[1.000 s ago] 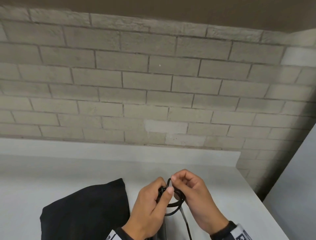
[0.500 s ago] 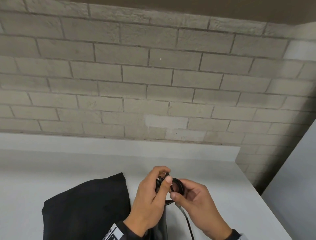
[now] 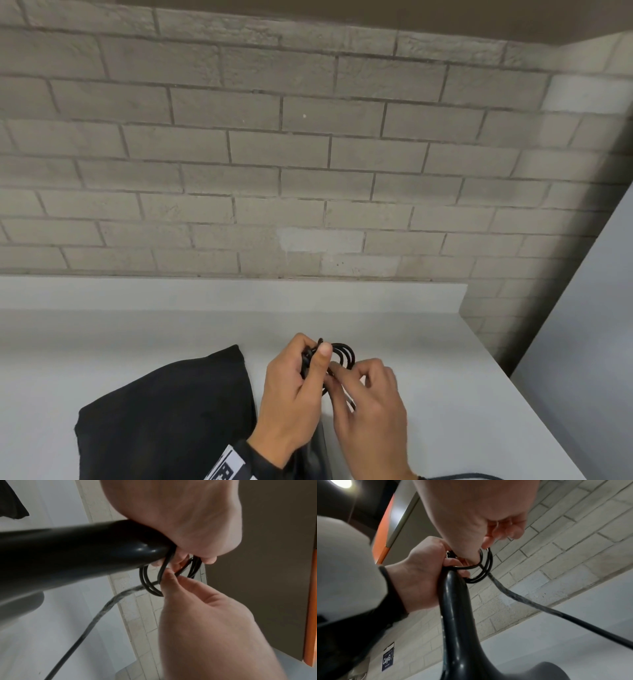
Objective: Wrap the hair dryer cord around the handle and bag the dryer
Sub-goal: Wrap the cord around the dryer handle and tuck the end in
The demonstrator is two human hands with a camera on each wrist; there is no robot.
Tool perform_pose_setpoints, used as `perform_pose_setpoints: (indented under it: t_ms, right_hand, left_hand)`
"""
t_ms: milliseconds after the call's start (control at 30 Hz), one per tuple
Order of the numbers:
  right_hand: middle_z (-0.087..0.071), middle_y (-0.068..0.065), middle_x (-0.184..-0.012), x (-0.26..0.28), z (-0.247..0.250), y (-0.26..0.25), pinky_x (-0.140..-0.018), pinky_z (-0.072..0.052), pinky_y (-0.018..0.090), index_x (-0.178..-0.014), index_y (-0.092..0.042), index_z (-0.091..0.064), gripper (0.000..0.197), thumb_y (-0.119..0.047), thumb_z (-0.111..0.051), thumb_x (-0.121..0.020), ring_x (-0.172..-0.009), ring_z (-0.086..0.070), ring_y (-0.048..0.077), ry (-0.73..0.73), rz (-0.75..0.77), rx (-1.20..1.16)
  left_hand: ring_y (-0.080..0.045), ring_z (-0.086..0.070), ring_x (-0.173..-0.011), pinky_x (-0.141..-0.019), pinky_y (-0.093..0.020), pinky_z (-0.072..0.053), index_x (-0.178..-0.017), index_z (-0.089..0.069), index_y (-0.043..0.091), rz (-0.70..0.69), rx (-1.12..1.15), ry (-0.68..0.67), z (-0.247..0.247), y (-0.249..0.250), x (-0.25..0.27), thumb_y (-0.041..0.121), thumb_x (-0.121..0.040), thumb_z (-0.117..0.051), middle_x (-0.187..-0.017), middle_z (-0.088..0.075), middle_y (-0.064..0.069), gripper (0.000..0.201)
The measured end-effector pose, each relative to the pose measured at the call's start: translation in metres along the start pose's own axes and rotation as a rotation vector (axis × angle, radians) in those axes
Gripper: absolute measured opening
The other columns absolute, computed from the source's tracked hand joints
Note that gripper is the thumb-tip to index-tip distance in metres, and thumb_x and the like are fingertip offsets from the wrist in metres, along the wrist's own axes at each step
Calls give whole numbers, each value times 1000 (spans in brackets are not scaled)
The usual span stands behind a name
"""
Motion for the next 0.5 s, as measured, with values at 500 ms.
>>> perform_pose_setpoints:
  t_ms: [500]
  right_hand:
    - [-76, 8, -89, -20, 29, 4, -88, -52, 39, -72, -17, -68, 26, -35, -63, -91, -92, -68, 25, -521, -702, -707]
  left_hand:
    - [-10, -66, -75, -67, -26, -54, -115, -49, 50, -83, -153, -65, -10, 2, 3, 64, -94, -33, -88, -64, 13, 30]
Point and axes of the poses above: each hand's wrist, its own x-axis away from the middle knuckle, its own z-axis out of the back of the hand, y = z × x, the point moved 5 cm from there along -x, towards the middle knuckle
